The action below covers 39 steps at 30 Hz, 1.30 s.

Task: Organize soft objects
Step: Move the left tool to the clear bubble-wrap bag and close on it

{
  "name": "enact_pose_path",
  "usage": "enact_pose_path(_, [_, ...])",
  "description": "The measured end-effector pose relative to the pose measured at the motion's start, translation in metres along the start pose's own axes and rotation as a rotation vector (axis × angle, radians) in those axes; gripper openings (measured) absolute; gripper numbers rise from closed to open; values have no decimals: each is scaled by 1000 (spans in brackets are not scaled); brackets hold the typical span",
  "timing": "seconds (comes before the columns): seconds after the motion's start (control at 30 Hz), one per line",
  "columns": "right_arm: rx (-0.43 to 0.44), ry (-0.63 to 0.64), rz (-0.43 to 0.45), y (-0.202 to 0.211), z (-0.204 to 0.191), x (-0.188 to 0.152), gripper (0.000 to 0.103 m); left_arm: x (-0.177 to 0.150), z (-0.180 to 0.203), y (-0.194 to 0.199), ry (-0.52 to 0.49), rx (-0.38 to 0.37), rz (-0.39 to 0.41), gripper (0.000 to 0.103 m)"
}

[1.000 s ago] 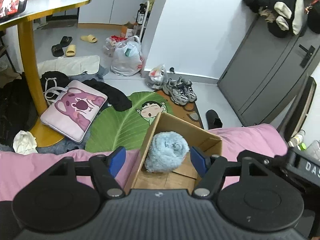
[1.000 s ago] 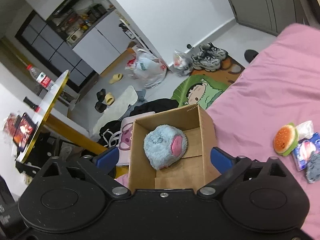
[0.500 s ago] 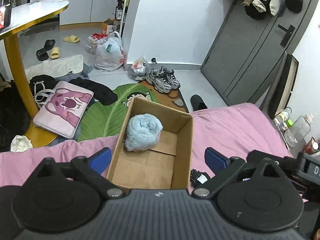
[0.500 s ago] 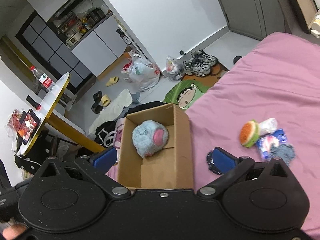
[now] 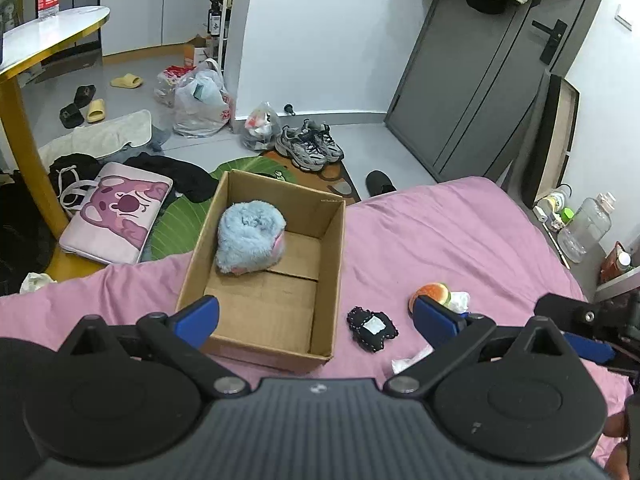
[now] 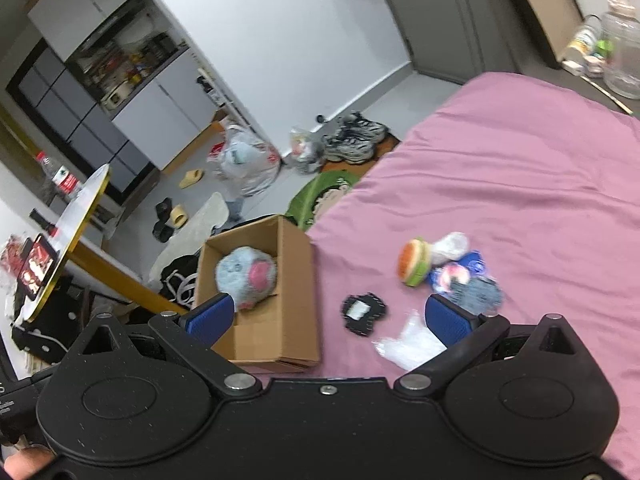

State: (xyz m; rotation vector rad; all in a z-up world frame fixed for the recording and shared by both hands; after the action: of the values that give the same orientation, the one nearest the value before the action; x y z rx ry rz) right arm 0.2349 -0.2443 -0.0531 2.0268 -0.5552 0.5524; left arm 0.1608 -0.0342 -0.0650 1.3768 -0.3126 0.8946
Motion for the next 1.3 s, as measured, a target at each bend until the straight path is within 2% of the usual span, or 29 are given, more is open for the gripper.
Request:
enact_pose_path(0.3, [-80,-133,4,-5,50,-11,103,-17,27,-3,-29,-28,-4,102])
enact_pose_path(0.43, [-79,-201,7,-16,67,-19,103,-24,36,-10,-38,-35,-17,101])
enact_pose_path(0.7, [-94,-232,-5,-36,87,-35,103,-39,57,-24,-57,-50,-36,100])
enact_pose_path(0.87, [-127,-243,28,-40,103,-32,103,-54,71,-39,-87,-62,-64,99])
enact_pose_path(1.17, [-90,-301,-18,-54,121,-37,102,-78,95,-71,-139,-82,-122,99])
enact_pose_path(1.3, [-81,-325,-32,-61,129,-38,101,-89,100,-86,-146,-87,-157,95])
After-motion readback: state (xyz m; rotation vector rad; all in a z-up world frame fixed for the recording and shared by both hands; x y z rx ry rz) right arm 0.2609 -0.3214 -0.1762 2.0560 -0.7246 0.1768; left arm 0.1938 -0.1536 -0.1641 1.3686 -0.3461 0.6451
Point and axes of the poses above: each gripper's, at about its wrist camera, not at the fingertips, and y roughly against the way its jaws point, z to its right, x to its top, the point moved 7 cm from there along -y, roughly the way its jaws point, and after that the axes turned 4 degrees about z, right-handed, at the moved point
